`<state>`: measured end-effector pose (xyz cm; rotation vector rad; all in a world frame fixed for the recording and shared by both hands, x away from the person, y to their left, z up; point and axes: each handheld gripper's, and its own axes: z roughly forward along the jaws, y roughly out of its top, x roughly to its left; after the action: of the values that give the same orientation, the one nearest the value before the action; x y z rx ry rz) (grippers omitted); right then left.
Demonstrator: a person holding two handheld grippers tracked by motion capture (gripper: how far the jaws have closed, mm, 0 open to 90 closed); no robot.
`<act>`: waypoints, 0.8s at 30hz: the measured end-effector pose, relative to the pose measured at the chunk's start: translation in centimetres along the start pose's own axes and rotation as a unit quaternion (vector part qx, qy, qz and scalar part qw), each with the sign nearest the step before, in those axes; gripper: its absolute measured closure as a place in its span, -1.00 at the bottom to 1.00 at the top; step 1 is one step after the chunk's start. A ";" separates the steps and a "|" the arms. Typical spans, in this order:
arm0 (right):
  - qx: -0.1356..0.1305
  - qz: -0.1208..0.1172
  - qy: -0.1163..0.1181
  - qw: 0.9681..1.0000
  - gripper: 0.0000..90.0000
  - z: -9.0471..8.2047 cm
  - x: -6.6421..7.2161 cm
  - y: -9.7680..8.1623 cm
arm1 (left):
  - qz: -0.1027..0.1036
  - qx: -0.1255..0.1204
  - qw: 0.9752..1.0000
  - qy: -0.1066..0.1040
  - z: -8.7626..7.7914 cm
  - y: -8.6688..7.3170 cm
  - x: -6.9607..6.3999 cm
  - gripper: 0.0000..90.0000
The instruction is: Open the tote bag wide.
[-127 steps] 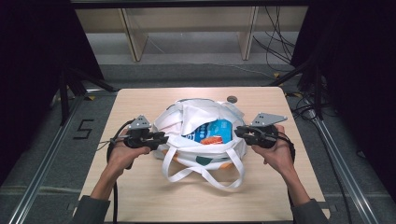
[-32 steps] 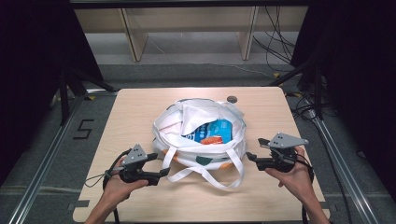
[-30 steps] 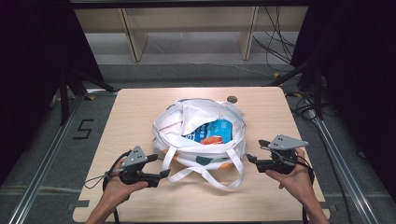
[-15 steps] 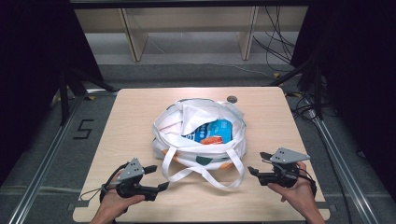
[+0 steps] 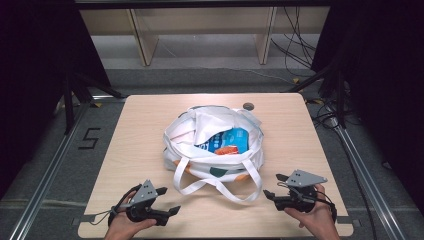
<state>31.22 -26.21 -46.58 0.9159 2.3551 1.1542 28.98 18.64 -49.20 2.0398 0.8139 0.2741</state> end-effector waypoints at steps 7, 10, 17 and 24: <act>0.010 0.005 0.006 1.000 -0.36 -0.4 0.8 -1.1 | 0.010 0.006 1.000 -0.002 0.1 -0.5 -0.8 -0.57; 0.012 0.005 0.007 1.000 -0.37 -0.3 1.0 -1.9 | 0.023 0.014 1.000 0.010 0.2 -0.7 -0.7 -0.64; 0.030 -0.008 0.014 0.999 -0.37 -0.3 1.8 -2.9 | 0.008 0.012 1.000 0.005 0.4 -0.9 -0.9 -0.65; 0.030 -0.007 0.020 0.999 -0.37 -0.3 2.1 -3.0 | 0.027 0.020 0.999 0.011 0.2 -0.9 -0.5 -0.65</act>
<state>28.37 -26.33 -48.87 0.9043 2.4354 1.1117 28.32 18.49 -49.98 2.1012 0.7828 0.3133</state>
